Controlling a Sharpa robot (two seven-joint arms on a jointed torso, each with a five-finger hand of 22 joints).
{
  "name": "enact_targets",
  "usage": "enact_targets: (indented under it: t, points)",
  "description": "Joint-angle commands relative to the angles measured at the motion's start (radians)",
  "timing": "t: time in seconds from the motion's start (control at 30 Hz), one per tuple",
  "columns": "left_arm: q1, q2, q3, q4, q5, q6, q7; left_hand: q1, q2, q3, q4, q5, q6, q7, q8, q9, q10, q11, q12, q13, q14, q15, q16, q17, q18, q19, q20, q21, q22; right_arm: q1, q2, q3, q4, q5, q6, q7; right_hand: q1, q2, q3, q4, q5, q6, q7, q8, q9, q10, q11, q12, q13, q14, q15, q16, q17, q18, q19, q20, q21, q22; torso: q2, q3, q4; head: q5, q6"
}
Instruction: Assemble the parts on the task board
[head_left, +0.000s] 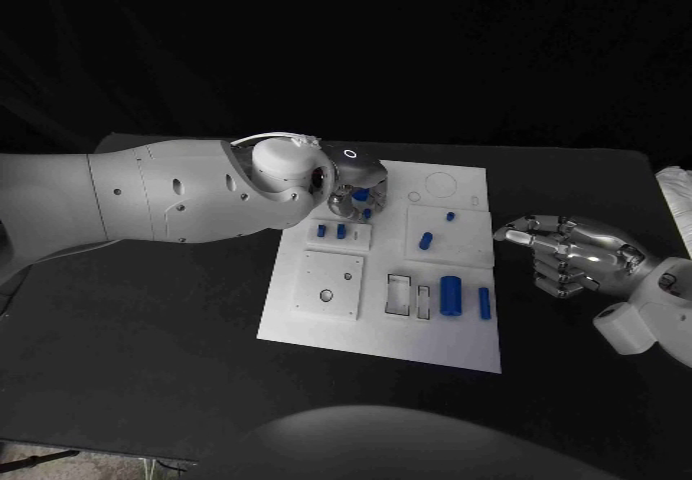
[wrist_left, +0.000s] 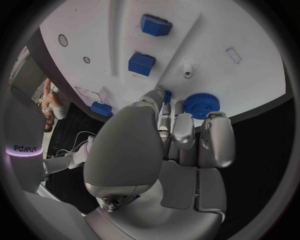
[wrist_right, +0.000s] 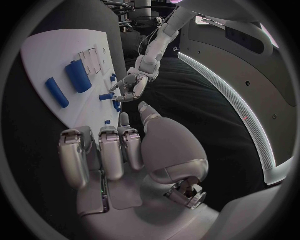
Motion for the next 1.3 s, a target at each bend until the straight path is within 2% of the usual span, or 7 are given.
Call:
enact_targets:
  t: [0.03,0.27,0.5,0.73,1.17,1.3]
  points:
    - [0.000,-0.002,0.000,0.004,-0.012,0.001,-0.005,0.006,-0.006,0.006,0.000,-0.003,0.000,0.000,0.002,-0.001,-0.001,-0.007,0.003,0.001,0.005,-0.001,0.005,0.002,-0.002,0.036,0.007,-0.001,0.192,-0.002,0.002,0.000,-0.001,-0.001,0.025,0.000,0.002,-0.001,-0.003,0.000,0.006,0.007,0.000,-0.004,-0.001,0.104,0.000,0.000,0.261,0.104,-0.004,0.003,0.263,-0.006,0.106,-0.007,0.004,0.263,0.000,0.0004,-0.0023,0.002,0.000]
    - [0.000,-0.006,-0.003,0.005,-0.013,-0.011,-0.006,0.019,0.003,0.022,-0.005,0.002,0.017,-0.001,0.011,0.001,0.008,-0.012,0.016,0.007,0.006,-0.004,0.014,0.004,-0.002,0.037,0.004,-0.001,0.193,-0.003,0.004,-0.001,-0.003,0.003,0.028,-0.002,0.006,-0.001,-0.002,-0.002,0.007,0.009,-0.001,-0.005,-0.002,0.104,0.000,0.000,0.261,0.104,-0.004,0.003,0.263,-0.006,0.106,-0.007,0.004,0.263,0.001,0.0006,-0.0041,0.006,0.000]
    - [0.000,-0.005,-0.006,0.008,-0.019,-0.014,-0.011,0.049,0.022,0.057,-0.023,0.009,0.054,0.007,0.028,0.007,0.047,-0.035,0.031,0.006,-0.001,-0.019,0.000,-0.029,-0.007,0.045,-0.008,0.023,0.200,-0.004,0.005,-0.001,-0.006,0.006,0.031,-0.005,0.009,0.000,-0.001,-0.004,0.007,0.011,-0.001,-0.005,-0.003,0.104,0.000,0.000,0.261,0.104,-0.004,0.003,0.263,-0.006,0.106,-0.007,0.004,0.263,0.001,0.0012,-0.0072,0.009,0.000]
    - [0.000,-0.005,-0.009,0.008,-0.029,-0.008,-0.010,0.060,0.024,0.076,-0.036,0.012,0.075,0.022,0.038,0.011,0.071,-0.052,0.027,-0.007,0.000,-0.031,-0.001,-0.040,-0.008,0.047,-0.018,0.029,0.202,-0.005,0.005,-0.001,-0.006,0.007,0.032,-0.007,0.010,0.000,-0.001,-0.005,0.007,0.012,-0.001,-0.005,-0.004,0.104,-0.001,0.000,0.261,0.104,-0.004,0.003,0.263,-0.006,0.106,-0.007,0.004,0.263,0.002,0.0022,-0.0080,0.010,0.000]
    - [0.000,-0.006,-0.011,0.005,-0.044,-0.015,-0.008,0.052,0.019,0.096,-0.053,0.006,0.123,0.032,0.057,0.020,0.150,-0.054,-0.008,-0.051,0.007,-0.036,0.005,-0.055,-0.015,0.057,-0.026,0.059,0.211,-0.007,0.006,-0.001,-0.009,0.008,0.034,-0.008,0.012,0.001,0.000,-0.005,0.007,0.013,-0.001,-0.005,-0.004,0.104,-0.001,0.000,0.261,0.104,-0.004,0.003,0.263,-0.006,0.106,-0.007,0.004,0.263,0.002,0.0026,-0.0099,0.014,0.000]
    - [0.000,-0.009,-0.011,0.006,-0.046,-0.044,0.000,0.054,0.019,0.099,-0.063,0.006,0.143,0.037,0.065,0.024,0.190,-0.052,-0.012,-0.060,0.013,-0.035,0.011,-0.056,-0.021,0.064,-0.026,0.086,0.219,-0.009,0.007,-0.001,-0.010,0.008,0.033,-0.007,0.012,0.001,0.000,-0.005,0.007,0.013,-0.001,-0.005,-0.004,0.104,-0.001,0.000,0.261,0.104,-0.004,0.003,0.263,-0.006,0.106,-0.007,0.004,0.263,0.002,0.0022,-0.0100,0.015,0.000]
